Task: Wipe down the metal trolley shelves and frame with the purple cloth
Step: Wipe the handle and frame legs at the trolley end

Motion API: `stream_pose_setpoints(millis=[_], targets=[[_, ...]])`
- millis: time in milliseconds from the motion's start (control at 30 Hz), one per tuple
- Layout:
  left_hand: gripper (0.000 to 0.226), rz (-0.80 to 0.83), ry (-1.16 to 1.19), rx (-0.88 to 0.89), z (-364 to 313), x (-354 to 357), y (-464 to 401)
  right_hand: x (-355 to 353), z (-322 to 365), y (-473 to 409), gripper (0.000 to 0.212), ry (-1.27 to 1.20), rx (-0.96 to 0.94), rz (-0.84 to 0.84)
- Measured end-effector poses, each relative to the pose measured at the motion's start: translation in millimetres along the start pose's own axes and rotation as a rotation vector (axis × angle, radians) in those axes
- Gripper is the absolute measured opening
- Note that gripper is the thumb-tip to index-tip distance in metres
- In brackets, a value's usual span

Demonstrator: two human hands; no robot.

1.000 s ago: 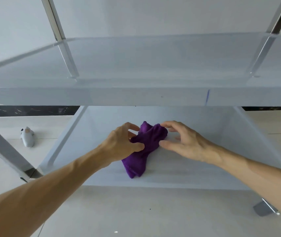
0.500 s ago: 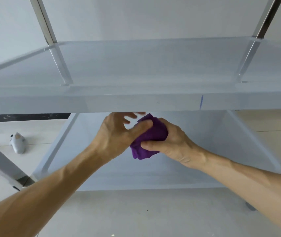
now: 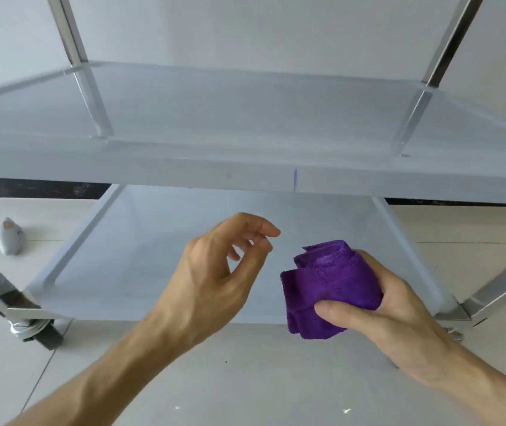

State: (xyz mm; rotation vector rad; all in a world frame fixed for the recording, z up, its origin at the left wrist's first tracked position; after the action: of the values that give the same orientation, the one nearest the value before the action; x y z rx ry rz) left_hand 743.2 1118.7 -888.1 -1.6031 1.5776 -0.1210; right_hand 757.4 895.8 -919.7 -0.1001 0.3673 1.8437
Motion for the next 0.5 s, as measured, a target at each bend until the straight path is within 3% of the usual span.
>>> stream_pose_setpoints(millis=[333,500], targets=[[0.021,0.219,-0.22,0.319,-137,4,-37,-93,29,76,0.052,-0.061,-0.076,-0.067],[0.019,0.183,-0.28,0.457,-236,5,-101,-156,64,120,0.057,-0.038,-0.118,-0.129]])
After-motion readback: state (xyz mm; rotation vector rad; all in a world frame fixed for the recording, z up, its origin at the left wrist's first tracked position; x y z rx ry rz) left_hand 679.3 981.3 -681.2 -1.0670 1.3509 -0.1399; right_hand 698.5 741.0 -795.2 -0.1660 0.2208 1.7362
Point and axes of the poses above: each hand's wrist, its own y-axis away from the middle knuckle, its own x-axis out of the palm, z = x × y, the point moved 2 cm from there along -y, towards the middle knuckle, and after that the axes turned 15 degrees about x, right-handed, at the moved point
